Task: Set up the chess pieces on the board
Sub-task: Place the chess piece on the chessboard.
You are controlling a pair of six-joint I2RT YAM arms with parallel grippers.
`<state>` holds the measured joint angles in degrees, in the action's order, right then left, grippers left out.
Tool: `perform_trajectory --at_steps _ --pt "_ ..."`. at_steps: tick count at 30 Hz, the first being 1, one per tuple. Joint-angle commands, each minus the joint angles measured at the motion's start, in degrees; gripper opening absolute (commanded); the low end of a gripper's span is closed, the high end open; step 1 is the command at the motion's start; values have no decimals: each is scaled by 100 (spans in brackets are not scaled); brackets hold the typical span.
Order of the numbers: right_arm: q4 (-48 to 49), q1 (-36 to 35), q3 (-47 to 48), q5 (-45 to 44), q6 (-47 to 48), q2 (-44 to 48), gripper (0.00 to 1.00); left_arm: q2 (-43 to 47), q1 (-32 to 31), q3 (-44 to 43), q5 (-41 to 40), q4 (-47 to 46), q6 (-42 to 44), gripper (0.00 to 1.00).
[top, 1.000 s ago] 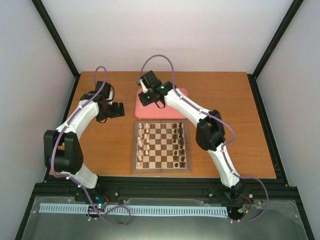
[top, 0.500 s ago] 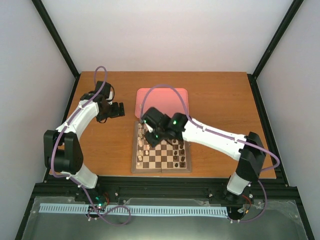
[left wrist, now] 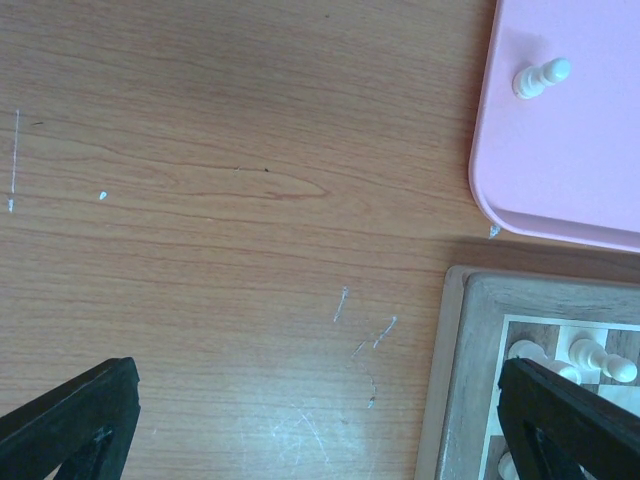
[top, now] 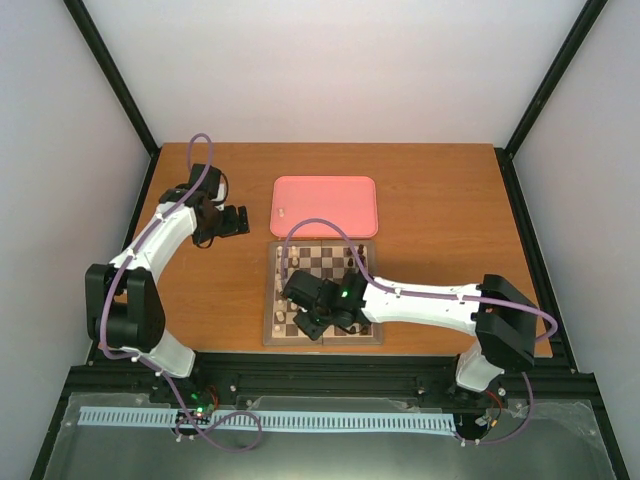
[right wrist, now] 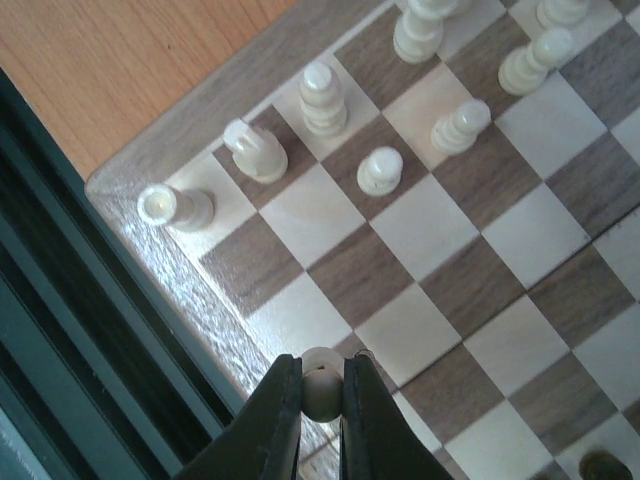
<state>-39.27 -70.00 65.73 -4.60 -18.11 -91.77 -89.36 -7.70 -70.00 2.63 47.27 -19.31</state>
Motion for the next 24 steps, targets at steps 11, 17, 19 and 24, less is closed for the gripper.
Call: perform_trajectory --at_steps 11,17,19,24 --pt "757 -138 190 -165 215 -652 3 336 -34 49 -29 -99 23 100" --pt "743 -135 375 -156 333 -814 3 343 -31 56 -6 -117 16 100" --pt "723 -130 451 -177 358 -869 3 346 -30 56 0 -118 18 100" --pt "655 -131 619 -155 450 -1074 3 336 -34 48 26 -128 15 100"
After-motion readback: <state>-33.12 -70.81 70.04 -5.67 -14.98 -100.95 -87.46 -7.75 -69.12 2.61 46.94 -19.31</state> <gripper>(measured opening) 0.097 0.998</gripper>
